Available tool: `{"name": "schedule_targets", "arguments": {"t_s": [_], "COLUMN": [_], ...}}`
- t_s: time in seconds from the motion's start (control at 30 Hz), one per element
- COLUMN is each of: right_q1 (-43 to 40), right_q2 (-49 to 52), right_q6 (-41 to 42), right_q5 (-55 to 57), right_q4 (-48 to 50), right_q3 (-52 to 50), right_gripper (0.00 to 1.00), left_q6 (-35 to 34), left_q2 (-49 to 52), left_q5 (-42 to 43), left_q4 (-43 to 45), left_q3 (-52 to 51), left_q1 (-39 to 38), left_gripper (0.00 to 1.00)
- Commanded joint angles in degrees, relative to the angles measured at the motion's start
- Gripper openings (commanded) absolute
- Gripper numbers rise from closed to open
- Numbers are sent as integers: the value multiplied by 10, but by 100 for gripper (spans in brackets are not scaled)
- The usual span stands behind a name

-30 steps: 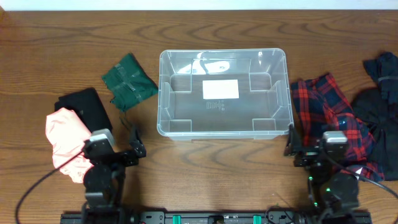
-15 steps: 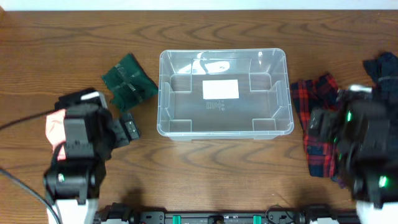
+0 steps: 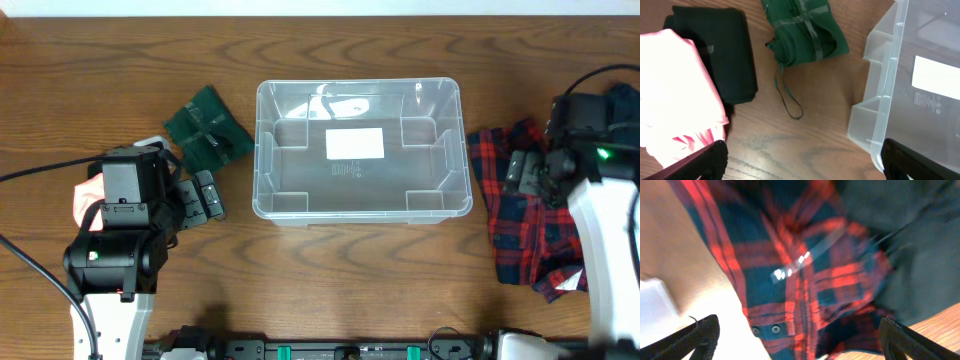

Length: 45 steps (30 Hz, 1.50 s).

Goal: Pack container
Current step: 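Reach the right gripper to the plaid shirt and grasp it, then carry the plaid shirt into the bin and release it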

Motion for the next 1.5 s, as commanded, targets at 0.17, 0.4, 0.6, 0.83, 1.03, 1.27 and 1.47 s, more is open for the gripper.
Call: {"name": "schedule_targets", "arguments": {"t_s": [0.17,0.4,0.6,0.83,1.03,1.27,1.47], "right_q1": [5,5,6,16,25,110,255], "right_q2": [148,256,288,203,68,-54,-47], "right_q6": [-4,33,33,32,-5,-110,-176], "right_q5": [-53,-7,-10,-11,-13,-37,-88], "right_q4": [57,120,125,75,44,91,129], "right_q3": [-41,-45,-44,4,105,172,171], "right_gripper": [99,99,51,7,1,1,1], "left_q6": [0,0,0,1,1,-11,-25], "left_q2": [1,1,1,1,1,1,1], "left_q5": [1,1,1,1,-2,-1,-1], "left_q4": [3,3,3,3,3,2,0], "left_q3": [12,12,12,12,12,12,12], "left_q1": [2,2,2,2,2,26,67], "left_gripper": [98,98,98,98,98,98,98]}}
